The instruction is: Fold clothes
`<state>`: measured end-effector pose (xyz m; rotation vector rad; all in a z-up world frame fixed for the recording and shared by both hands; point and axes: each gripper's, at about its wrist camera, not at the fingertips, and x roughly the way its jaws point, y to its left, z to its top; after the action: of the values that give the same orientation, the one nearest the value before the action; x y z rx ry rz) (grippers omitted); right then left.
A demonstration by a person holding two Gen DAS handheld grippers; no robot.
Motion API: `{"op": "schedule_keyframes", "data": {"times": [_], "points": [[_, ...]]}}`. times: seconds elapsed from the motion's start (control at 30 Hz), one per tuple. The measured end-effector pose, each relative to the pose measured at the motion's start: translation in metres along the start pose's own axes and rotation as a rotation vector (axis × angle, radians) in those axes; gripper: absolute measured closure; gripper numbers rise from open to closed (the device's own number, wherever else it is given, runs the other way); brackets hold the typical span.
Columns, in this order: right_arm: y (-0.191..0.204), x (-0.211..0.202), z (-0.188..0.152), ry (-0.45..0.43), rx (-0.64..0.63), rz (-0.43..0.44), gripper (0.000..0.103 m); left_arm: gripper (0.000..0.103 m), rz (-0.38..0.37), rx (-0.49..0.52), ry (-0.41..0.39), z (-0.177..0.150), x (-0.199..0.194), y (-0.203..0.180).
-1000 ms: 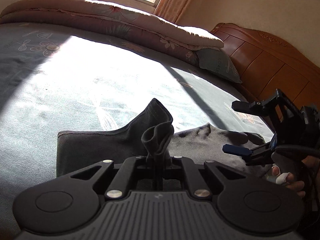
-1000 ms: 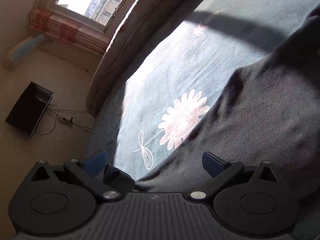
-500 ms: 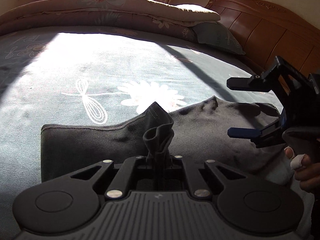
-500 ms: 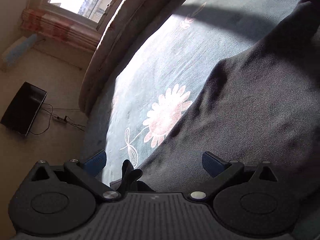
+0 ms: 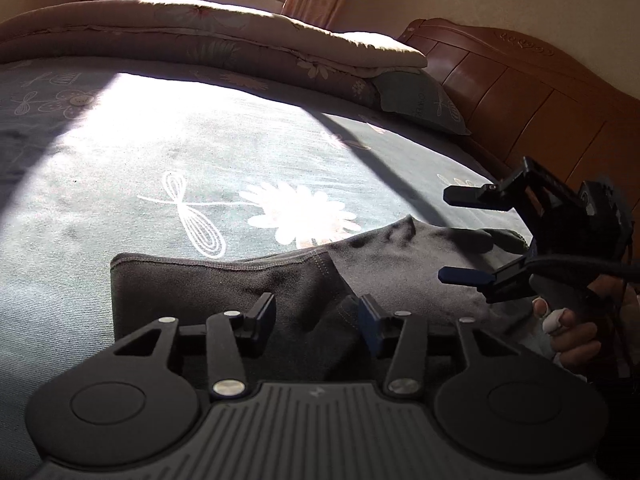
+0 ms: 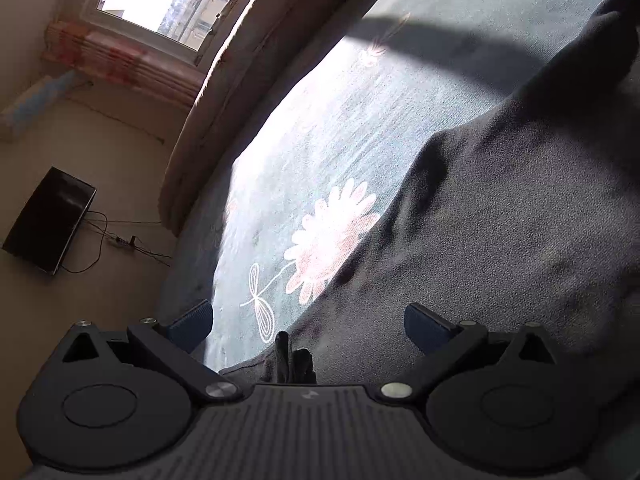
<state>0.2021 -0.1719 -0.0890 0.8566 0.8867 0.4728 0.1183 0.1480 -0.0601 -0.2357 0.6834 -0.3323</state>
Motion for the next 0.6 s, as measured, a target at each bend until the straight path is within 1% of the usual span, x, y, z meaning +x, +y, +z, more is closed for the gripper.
{"op": "schedule_keyframes", "data": {"times": [0.1,0.2,0.3,0.37,0.43,0.5,0.57,0.6], "points": [[0.003,-0.001,-0.001,-0.003,-0.011,0.003,0.0,0.057,0.07,-0.028,-0.018,0.011,0.004,0.027],[0.01,0.0,-0.004,0.008,-0.041,0.014,0.0,0.057,0.081,-0.09,0.018,0.012,0.027,0.054],[0.022,0.0,-0.007,0.023,-0.086,0.049,0.0,0.058,0.084,-0.117,0.045,0.004,0.042,0.064],[0.033,0.0,-0.012,0.035,-0.138,0.085,0.0,0.057,0.074,-0.116,0.052,0.004,0.037,0.061],[0.048,0.002,-0.018,0.054,-0.204,0.135,0.0,0.056,0.06,-0.114,0.036,0.005,0.023,0.057],[0.061,0.011,-0.026,0.087,-0.255,0.188,0.0,0.05,0.026,-0.119,0.032,0.0,0.01,0.055],[0.072,0.026,-0.036,0.133,-0.293,0.24,0.0,0.043,-0.014,-0.142,0.053,-0.009,0.003,0.054],[0.075,0.035,-0.041,0.16,-0.294,0.255,0.0,0.042,-0.028,-0.157,0.069,-0.017,0.001,0.055]]}}
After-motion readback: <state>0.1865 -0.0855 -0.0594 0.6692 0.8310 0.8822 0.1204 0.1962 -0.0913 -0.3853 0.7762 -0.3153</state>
